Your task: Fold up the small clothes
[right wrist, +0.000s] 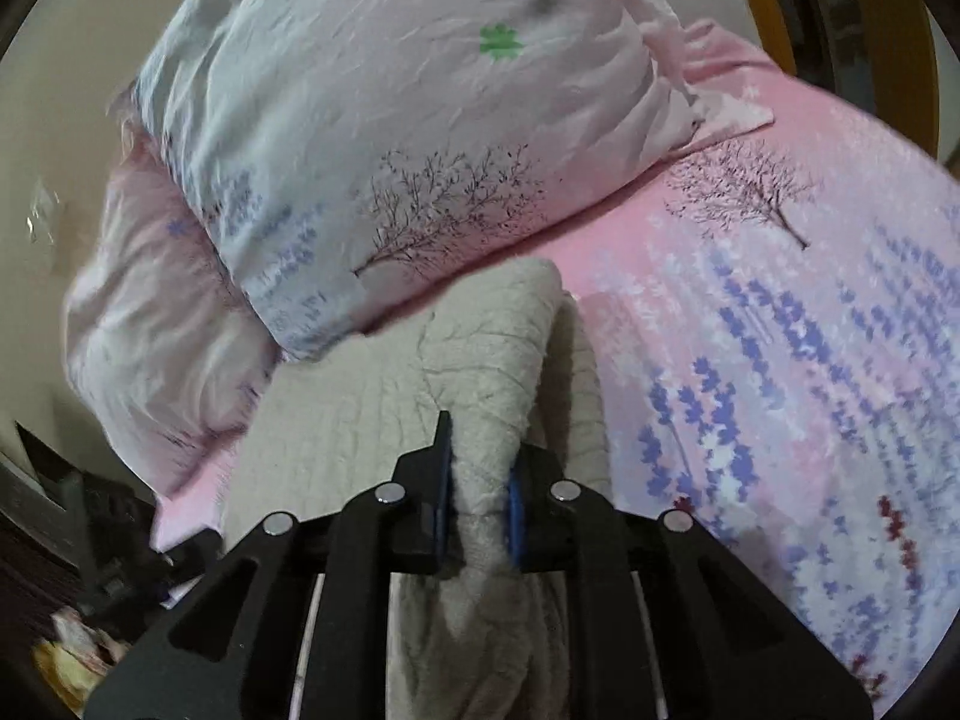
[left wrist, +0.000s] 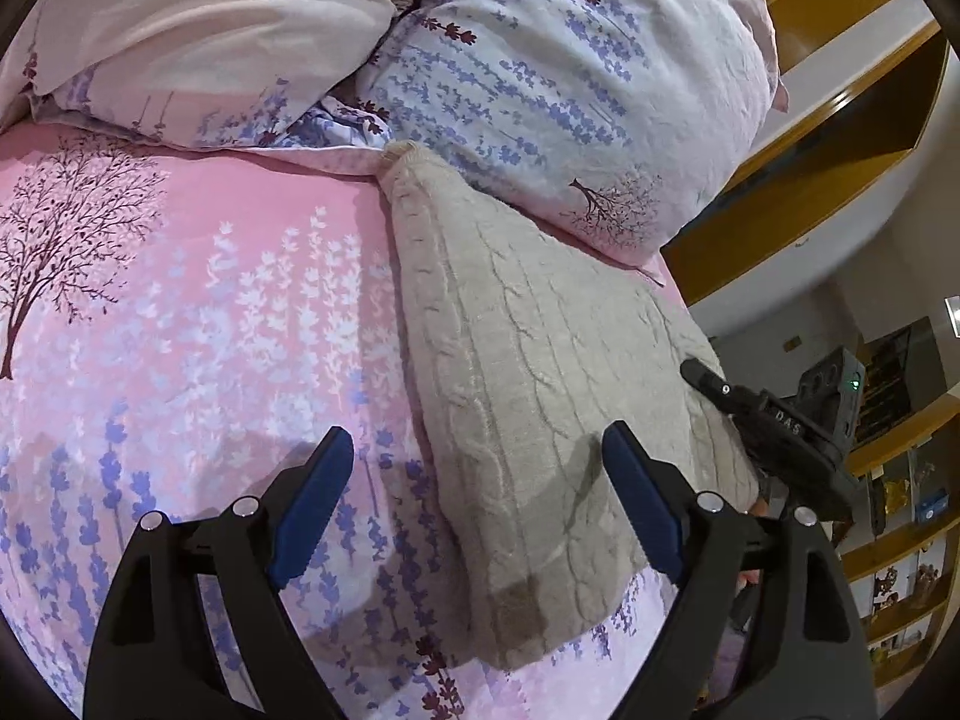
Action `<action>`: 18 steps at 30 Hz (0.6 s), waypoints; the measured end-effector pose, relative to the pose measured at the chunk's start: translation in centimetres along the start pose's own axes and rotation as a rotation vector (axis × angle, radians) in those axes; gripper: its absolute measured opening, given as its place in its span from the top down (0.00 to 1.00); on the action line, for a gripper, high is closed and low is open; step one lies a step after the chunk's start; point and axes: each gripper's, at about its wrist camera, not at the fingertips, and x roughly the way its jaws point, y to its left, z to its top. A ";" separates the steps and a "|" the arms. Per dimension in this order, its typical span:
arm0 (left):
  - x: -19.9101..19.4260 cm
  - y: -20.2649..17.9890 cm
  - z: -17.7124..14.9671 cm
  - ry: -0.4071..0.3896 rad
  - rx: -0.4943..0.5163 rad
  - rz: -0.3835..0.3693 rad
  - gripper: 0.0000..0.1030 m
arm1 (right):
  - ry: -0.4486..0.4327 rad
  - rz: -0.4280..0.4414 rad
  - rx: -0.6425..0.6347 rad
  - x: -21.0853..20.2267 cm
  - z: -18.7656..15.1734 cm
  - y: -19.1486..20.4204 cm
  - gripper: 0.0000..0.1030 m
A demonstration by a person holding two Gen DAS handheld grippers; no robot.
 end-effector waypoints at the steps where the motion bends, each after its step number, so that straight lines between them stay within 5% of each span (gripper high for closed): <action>1: 0.2 0.0 0.0 0.006 0.000 -0.002 0.16 | 0.039 -0.033 -0.022 0.7 -0.2 0.1 0.76; 3: 0.6 -0.1 0.1 0.020 -0.013 -0.013 0.16 | 0.075 -0.055 0.001 1.0 -0.5 -0.3 0.63; 12: 2.3 -1.1 0.5 0.051 -0.008 -0.021 0.17 | 0.090 0.024 0.018 -3.6 -3.9 -1.0 0.59; 15: 3.0 -1.6 0.4 0.070 -0.002 -0.016 0.33 | 0.105 0.009 -0.018 -3.6 -4.9 -0.7 0.85; 18: 2.9 -1.8 0.2 0.064 0.007 -0.001 0.45 | 0.080 0.022 -0.007 -4.2 -5.7 -1.1 0.88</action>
